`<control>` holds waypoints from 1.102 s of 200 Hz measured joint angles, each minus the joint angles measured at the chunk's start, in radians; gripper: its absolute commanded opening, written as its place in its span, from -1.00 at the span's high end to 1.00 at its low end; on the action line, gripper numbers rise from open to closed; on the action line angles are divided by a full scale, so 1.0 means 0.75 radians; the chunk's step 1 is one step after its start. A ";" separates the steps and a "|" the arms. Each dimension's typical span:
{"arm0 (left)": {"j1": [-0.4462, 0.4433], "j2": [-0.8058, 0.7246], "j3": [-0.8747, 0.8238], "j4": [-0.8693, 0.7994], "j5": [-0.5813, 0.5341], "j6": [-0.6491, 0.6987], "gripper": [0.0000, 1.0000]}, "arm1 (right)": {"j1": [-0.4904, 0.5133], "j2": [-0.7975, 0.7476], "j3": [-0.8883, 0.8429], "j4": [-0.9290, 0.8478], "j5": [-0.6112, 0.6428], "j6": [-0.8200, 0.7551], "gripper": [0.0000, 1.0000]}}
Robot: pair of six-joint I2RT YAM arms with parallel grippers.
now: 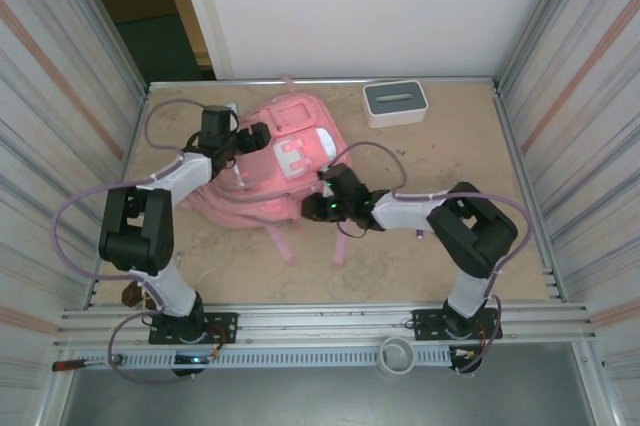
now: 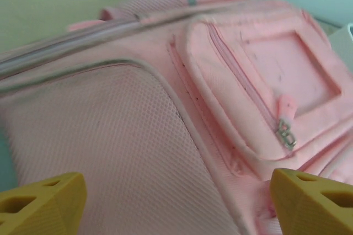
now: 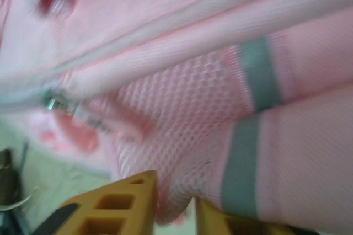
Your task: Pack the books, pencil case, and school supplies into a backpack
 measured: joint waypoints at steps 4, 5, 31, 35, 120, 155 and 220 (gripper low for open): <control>0.004 -0.015 -0.001 -0.011 -0.010 0.007 -0.78 | 0.021 0.009 0.016 0.002 -0.012 -0.004 0.21; 0.005 -0.019 -0.001 -0.013 -0.013 0.008 -0.78 | 0.028 0.010 0.020 0.002 -0.013 -0.003 0.20; 0.012 -0.232 -0.095 -0.061 -0.111 0.042 -0.85 | 0.062 -0.016 0.044 -0.005 -0.029 -0.063 -0.06; 0.006 -0.287 -0.129 -0.063 -0.135 0.048 -0.86 | 0.055 -0.029 0.043 -0.014 -0.022 -0.081 -0.09; -0.265 -0.640 -0.520 -0.206 -0.603 0.123 -0.94 | -0.167 -0.141 0.035 0.077 -0.003 -0.286 -0.32; -0.299 -0.539 -0.519 -0.229 -0.652 0.141 -0.92 | -0.167 -0.080 0.035 0.076 0.009 -0.284 -0.30; -0.299 -0.298 -0.388 -0.231 -0.723 0.160 -0.69 | -0.174 -0.060 0.022 0.067 0.064 -0.275 -0.29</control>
